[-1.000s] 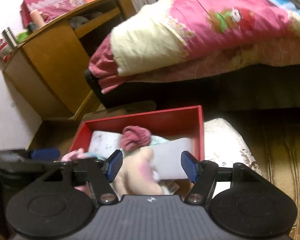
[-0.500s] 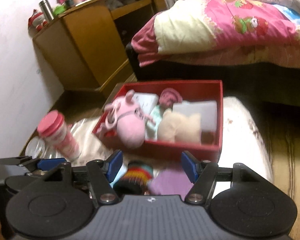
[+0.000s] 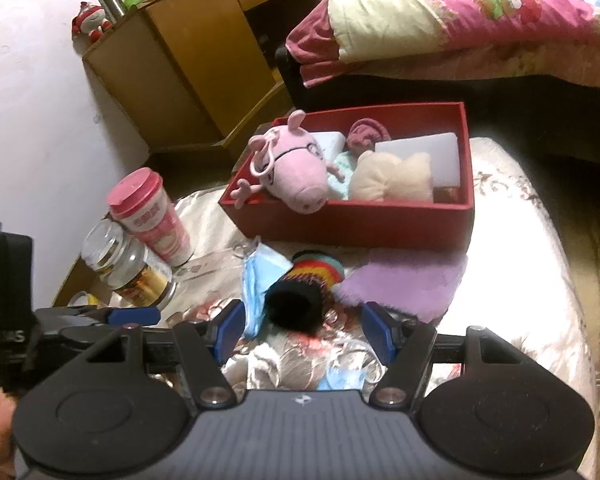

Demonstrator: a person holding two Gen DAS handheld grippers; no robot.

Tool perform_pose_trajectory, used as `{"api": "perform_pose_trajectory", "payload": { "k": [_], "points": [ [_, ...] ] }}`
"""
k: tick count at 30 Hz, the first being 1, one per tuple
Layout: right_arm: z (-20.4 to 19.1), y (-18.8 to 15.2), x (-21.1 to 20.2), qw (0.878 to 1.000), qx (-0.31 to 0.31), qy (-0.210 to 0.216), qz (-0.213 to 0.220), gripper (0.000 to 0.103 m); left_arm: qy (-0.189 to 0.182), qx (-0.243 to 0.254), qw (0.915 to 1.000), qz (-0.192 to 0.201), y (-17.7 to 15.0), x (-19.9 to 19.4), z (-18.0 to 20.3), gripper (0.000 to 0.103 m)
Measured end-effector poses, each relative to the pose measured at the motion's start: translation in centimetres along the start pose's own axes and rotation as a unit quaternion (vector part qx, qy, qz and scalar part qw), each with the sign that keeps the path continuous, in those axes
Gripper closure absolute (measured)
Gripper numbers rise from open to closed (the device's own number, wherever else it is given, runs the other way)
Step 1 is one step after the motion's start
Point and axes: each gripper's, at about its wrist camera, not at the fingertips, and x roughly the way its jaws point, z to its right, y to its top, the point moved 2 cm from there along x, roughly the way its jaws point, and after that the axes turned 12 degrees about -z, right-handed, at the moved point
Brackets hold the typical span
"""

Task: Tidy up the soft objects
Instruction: 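Grasp a blue face mask with the right tool while the left tool moves toward another mask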

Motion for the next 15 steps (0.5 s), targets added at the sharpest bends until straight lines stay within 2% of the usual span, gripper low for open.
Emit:
{"api": "perform_pose_trajectory", "payload": {
  "k": [7, 15],
  "points": [
    [0.2, -1.1, 0.9, 1.0, -0.004, -0.002, -0.023, 0.062, -0.004, 0.002, 0.9998, -0.021, -0.8, 0.7, -0.7, 0.017],
    [1.0, -2.1, 2.6, 0.998, -0.011, -0.014, -0.063, 0.062, -0.017, -0.015, 0.9992, -0.034, -0.2, 1.5, -1.6, 0.017]
  ]
}}
